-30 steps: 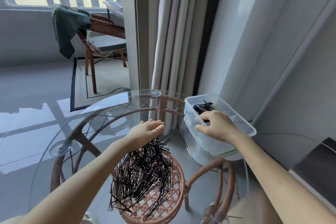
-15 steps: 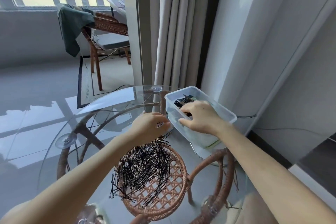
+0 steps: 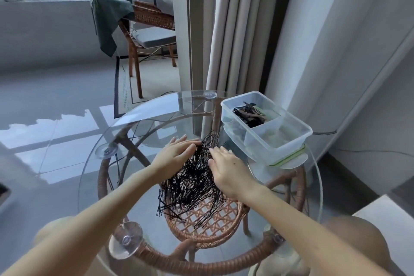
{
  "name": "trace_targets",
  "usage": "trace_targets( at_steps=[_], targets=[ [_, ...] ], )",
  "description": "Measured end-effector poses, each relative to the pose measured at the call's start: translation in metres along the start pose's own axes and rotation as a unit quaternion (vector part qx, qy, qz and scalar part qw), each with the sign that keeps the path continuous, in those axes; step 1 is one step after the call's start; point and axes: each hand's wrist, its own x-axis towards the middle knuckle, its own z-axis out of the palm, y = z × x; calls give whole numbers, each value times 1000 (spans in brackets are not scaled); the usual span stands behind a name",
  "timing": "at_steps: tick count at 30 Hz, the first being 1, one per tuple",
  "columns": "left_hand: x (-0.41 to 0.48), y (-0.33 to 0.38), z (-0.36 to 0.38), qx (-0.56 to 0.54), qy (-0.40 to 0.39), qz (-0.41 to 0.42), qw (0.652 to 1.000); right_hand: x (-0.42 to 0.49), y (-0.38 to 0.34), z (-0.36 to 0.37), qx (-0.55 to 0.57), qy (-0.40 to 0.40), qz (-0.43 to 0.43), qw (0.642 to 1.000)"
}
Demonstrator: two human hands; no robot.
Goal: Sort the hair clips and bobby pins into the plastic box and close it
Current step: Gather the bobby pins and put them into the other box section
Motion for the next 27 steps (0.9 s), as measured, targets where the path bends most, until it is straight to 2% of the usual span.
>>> trace_targets(
  at_steps=[5, 7, 10, 12, 14, 18, 24, 27],
  targets=[
    [-28, 16, -8, -172, -20, -22, 985, -29, 0, -13, 135, 10, -54, 989],
    [-47, 20, -14, -110, -17, -11, 994, -44, 9, -20, 111, -16, -96, 989],
    [-85, 17, -7, 49, -33, 54, 997, -61, 29, -19, -37, -78, -145, 986],
    [-101, 11, 6, 165, -53, 98, 980, -61, 39, -13, -96, -97, -133, 982],
    [-101, 9, 16, 225, -45, 91, 969, -50, 37, -9, -110, -97, -116, 982],
    [-79, 14, 19, 157, 16, 50, 986, -23, 23, -2, -84, -85, -117, 986],
    [-75, 19, 9, 59, 52, 23, 997, -19, 15, -12, -9, -58, -146, 988],
    [-80, 23, -3, 128, 94, -19, 987, -35, 16, -18, -103, 12, -136, 985]
  ],
)
